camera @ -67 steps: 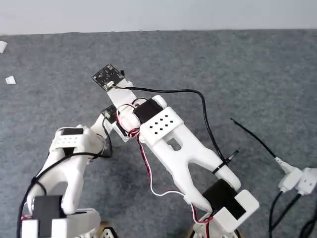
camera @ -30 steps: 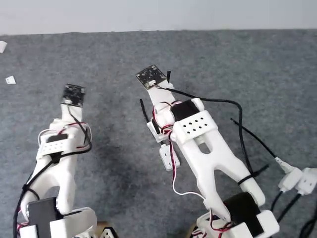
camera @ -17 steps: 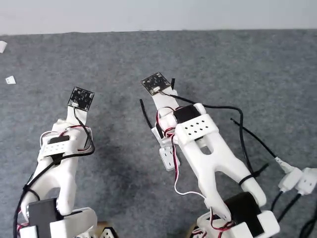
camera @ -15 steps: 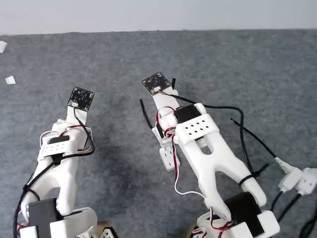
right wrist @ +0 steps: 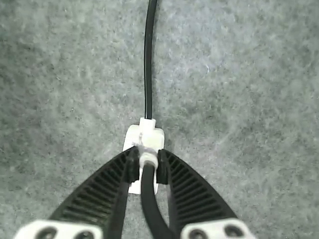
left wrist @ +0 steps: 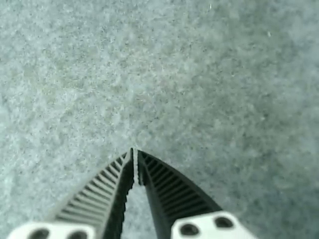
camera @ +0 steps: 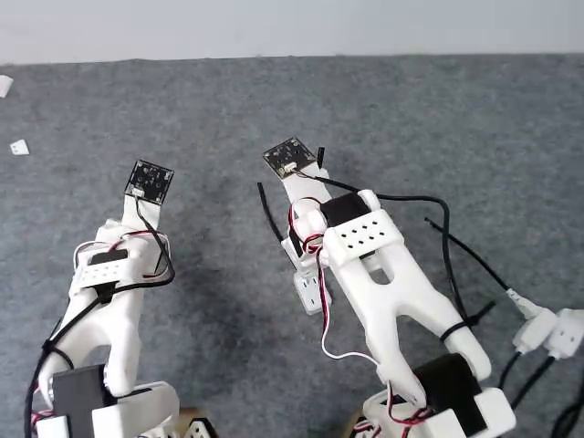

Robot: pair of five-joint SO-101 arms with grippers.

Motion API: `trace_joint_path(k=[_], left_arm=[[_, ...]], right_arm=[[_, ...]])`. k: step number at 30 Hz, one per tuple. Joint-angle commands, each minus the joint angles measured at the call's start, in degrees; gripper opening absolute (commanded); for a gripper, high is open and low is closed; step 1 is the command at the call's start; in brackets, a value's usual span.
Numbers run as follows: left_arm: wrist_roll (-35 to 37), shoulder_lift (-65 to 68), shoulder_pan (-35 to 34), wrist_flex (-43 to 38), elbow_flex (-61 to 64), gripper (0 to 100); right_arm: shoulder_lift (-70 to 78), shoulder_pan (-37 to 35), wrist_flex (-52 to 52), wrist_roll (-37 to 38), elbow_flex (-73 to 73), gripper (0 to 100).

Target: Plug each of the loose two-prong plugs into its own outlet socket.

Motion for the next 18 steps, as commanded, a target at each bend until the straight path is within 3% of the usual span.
trace_joint_path(k=[1,18], left_arm=[[-0.5,-2.1,0.2,-1.5,-0.6,1],[-0.5,-2.1,0.2,-1.5,-0.7,1]], right_arm=[[-3.5,0.0,0.7,0.6,-0.4,0.9],[-3.6,-2.6,0.1,1.8,0.7,0.9]])
